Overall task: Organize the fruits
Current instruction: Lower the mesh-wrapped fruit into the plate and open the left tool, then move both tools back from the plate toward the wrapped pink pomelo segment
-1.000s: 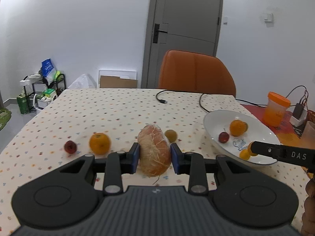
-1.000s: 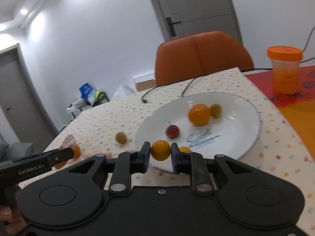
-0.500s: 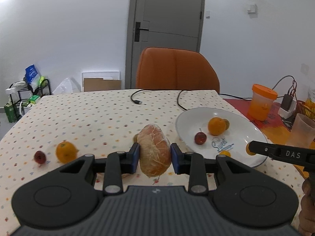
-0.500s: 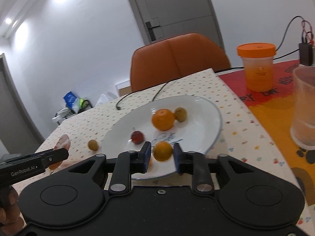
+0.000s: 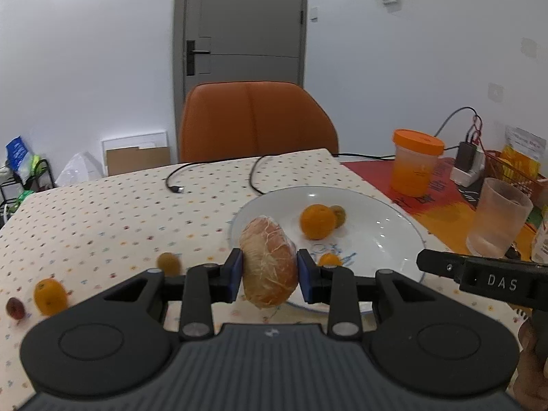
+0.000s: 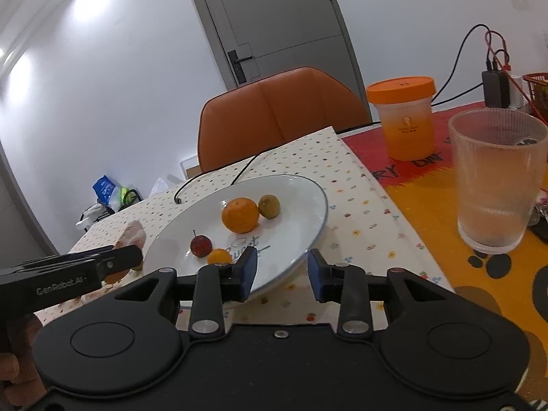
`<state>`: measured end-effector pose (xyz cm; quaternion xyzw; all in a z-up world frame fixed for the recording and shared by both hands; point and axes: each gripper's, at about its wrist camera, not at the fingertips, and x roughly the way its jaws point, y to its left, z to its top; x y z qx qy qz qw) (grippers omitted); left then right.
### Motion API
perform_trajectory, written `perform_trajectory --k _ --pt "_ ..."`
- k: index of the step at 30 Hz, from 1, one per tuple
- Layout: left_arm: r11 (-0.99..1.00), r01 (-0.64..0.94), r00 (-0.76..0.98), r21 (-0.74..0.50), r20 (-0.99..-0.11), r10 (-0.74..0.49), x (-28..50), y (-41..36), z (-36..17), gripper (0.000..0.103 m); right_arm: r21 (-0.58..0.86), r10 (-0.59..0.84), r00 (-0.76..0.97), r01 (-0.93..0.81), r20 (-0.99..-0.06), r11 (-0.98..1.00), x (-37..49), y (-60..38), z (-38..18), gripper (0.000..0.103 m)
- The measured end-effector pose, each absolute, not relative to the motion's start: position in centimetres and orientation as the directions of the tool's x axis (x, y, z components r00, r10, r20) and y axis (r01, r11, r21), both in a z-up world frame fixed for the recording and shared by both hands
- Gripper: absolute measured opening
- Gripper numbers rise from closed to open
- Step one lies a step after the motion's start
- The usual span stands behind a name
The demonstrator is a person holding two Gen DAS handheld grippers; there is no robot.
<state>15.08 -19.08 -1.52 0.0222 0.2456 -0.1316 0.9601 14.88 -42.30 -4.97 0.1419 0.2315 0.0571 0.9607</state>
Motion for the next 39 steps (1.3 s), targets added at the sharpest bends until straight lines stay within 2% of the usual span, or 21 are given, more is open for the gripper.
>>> perform_trajectory --k 14,16,20,25,32,37,39 --pt "0.956 0.293 0.848 0.005 -0.462 -0.258 16.8 -21.2 -1.2 0.033 0.325 0.175 0.887 -0.029 -0.428 0.945 14.5 -43.2 -5.7 0.035" --pt "0.959 0.284 0.849 0.007 -0.467 -0.248 17.0 -21.3 -1.1 0.037 0.326 0.178 0.887 -0.032 -0.427 0.945 14.4 -43.2 -5.6 0.035" --pt "0.966 0.257 0.851 0.017 -0.479 -0.217 16.9 -20.5 -1.2 0.038 0.327 0.181 0.886 -0.035 -0.427 0.944 14.3 -43.1 -5.5 0.036" --pt "0.977 0.215 0.855 -0.001 -0.483 -0.188 16.4 -18.9 -0.9 0.049 0.323 0.194 0.886 -0.053 -0.421 0.945 14.2 -42.3 -5.1 0.036" --pt "0.988 0.154 0.866 -0.007 -0.480 -0.139 15.3 -16.2 -0.6 0.063 0.302 0.211 0.886 -0.085 -0.413 0.950 13.9 -40.5 -4.3 0.043" --pt "0.995 0.099 0.878 -0.011 -0.470 -0.093 14.3 -14.0 -0.2 0.078 0.293 0.225 0.882 -0.104 -0.414 0.950 13.9 -39.1 -4.1 0.047" --pt "0.997 0.076 0.883 -0.015 -0.464 -0.074 13.8 -12.9 -0.1 0.080 0.292 0.233 0.880 -0.114 -0.414 0.950 14.0 -38.5 -4.0 0.048"
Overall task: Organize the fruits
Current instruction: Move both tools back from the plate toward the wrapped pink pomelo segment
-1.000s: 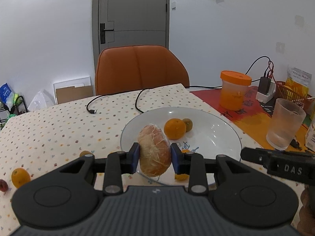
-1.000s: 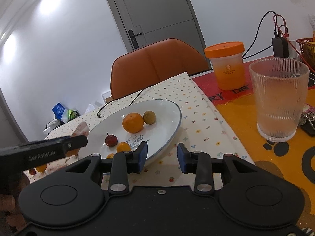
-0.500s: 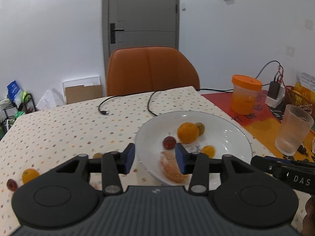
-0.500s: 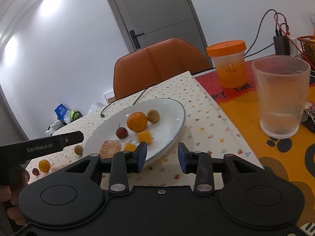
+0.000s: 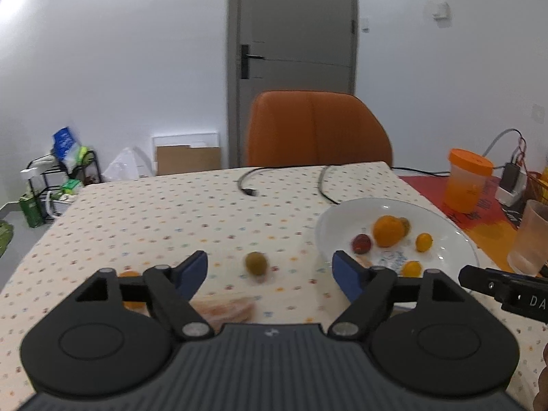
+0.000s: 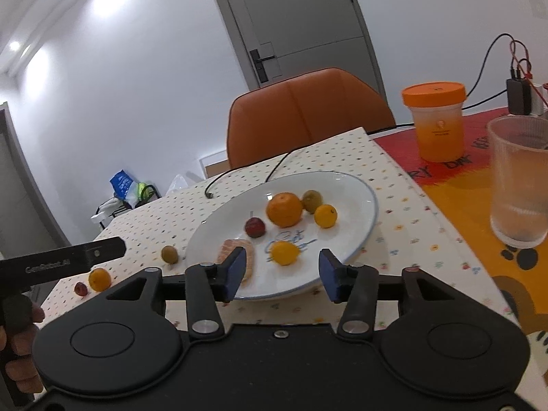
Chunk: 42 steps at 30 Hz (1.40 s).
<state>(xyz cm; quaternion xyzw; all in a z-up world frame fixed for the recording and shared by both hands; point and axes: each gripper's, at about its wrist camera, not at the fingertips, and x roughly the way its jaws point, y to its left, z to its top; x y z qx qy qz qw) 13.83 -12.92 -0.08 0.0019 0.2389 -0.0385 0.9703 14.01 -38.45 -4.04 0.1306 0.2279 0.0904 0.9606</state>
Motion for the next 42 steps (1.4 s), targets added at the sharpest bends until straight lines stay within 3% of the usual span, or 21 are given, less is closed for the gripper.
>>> perform_trajectory --k 2,7,12,20,32,42 --pt "0.998 0.057 0.883 -0.021 -0.466 -0.060 13.5 -11.9 -0.1 0.081 0.289 0.243 0.876 -0.126 -0.416 0.949 14.1 -37.7 -4.0 0.050" --pt "0.999 0.002 0.885 -0.043 -0.465 -0.022 12.4 -9.4 0.0 0.085 0.272 0.259 0.876 -0.154 -0.408 0.950 14.0 -35.8 -3.8 0.066" --pt "0.997 -0.045 0.885 -0.058 -0.465 0.013 11.4 -7.2 0.0 0.091 0.256 0.277 0.872 -0.183 -0.403 0.949 13.8 -34.1 -3.7 0.072" --pt "0.991 -0.103 0.882 -0.087 -0.468 0.051 10.0 -4.3 -0.4 0.092 0.241 0.300 0.874 -0.219 -0.383 0.946 13.5 -31.9 -3.5 0.094" --pt "0.977 -0.176 0.875 -0.119 -0.473 0.099 8.9 -0.9 -1.1 0.092 0.218 0.342 0.856 -0.275 -0.389 0.936 13.4 -28.9 -3.2 0.103" --pt "0.964 -0.220 0.863 -0.151 -0.491 0.120 8.4 1.8 -2.1 0.092 0.193 0.372 0.834 -0.320 -0.408 0.928 13.4 -26.0 -3.1 0.103"
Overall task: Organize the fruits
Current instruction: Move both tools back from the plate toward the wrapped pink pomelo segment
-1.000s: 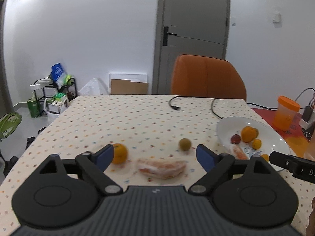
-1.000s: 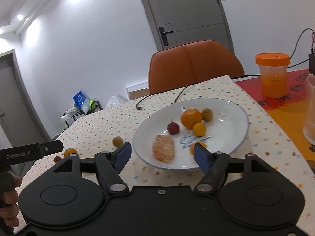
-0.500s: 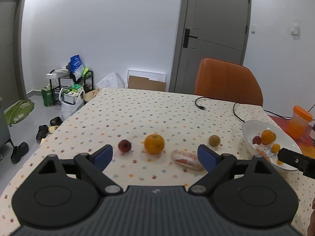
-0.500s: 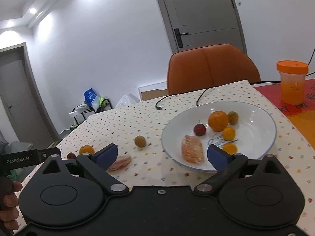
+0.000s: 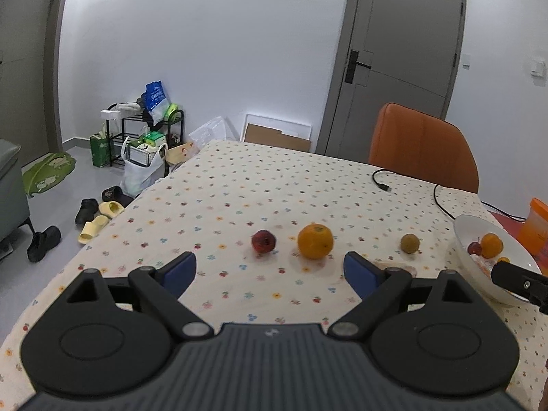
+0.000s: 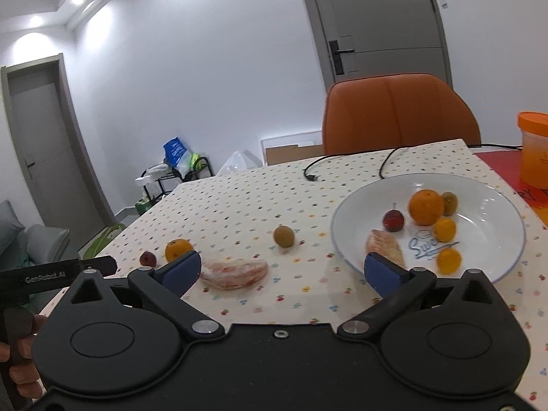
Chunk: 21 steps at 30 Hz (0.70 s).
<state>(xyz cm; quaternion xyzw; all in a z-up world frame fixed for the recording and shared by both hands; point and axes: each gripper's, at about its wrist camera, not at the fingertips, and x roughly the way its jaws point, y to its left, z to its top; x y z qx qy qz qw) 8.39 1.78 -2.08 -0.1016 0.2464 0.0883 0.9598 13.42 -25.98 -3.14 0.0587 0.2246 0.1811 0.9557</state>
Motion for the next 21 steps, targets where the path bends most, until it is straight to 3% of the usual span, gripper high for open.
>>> perform_trajectory --k 7,21 --pt "0.955 -0.250 0.853 -0.158 -0.503 0.140 8.6 3.0 -2.8 0.098 0.183 0.393 0.804 -0.348 -0.445 0.919 14.3 -24.0 -3.8 0.103" --pt "0.940 -0.289 0.837 -0.182 -0.524 0.156 9.3 5.3 -3.8 0.098 0.167 0.413 0.754 -0.384 -0.512 0.908 16.3 -20.3 -4.8 0.103"
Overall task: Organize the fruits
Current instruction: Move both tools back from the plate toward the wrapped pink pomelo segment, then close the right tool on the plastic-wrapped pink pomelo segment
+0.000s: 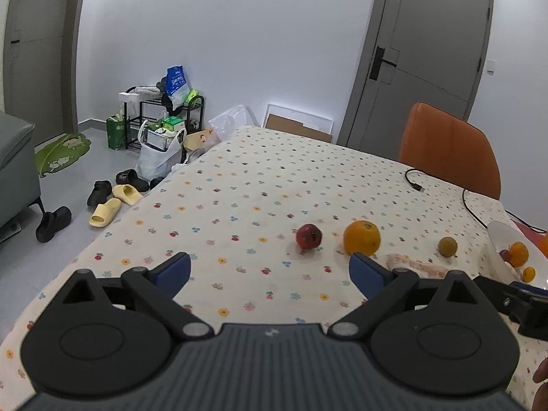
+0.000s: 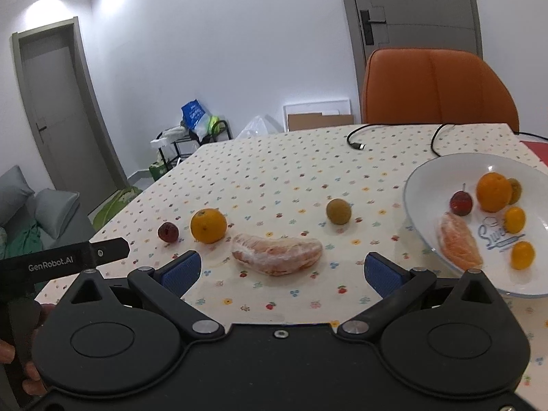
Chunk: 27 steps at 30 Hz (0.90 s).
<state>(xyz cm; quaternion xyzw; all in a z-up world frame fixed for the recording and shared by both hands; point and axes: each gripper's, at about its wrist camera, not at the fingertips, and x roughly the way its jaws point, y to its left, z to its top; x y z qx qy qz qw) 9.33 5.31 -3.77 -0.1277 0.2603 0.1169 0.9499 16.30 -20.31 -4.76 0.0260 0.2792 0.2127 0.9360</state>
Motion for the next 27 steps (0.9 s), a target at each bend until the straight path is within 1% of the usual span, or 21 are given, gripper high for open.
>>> perform_trajectory --k 7,14,19,27 --pt "0.935 -0.303 0.831 -0.183 -0.531 0.166 9.6 6.3 -4.0 0.098 0.174 0.412 0.723 -0.384 -0.554 0.907 17.5 -18.9 -5.7 0.103" --pt "0.929 -0.314 0.826 -0.196 -0.538 0.166 9.9 7.1 -4.1 0.098 0.171 0.408 0.707 -0.384 -0.578 0.908 18.5 -17.6 -6.4 0.103" --pt "0.933 -0.311 0.824 -0.183 -0.541 0.168 10.0 7.2 -4.4 0.098 0.169 0.395 0.696 -0.373 -0.599 0.912 19.2 -17.0 -7.0 0.103" --pt "0.931 -0.313 0.813 -0.189 -0.560 0.160 10.5 7.6 -5.0 0.098 0.141 0.369 0.706 -0.360 -0.605 0.922 20.3 -15.6 -7.1 0.103"
